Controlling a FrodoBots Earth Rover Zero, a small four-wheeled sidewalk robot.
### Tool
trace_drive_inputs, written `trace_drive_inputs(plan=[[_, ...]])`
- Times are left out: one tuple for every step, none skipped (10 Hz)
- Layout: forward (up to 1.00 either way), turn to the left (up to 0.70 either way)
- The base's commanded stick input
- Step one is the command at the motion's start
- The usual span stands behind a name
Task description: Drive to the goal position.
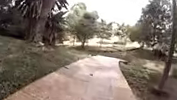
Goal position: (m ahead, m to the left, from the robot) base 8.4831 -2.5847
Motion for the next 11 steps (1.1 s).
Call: trace_drive_inputs(plan=[[1.0, -0.28], [1.0, 0.0], [1.0, 0.0], [1.0, 0.0], [1.0, 0.0], [1.0, 0.0], [1.0, 0.0], [1.0, 0.0], [1.0, 0.12], [1.0, 0.34], [1.0, 0.3]])
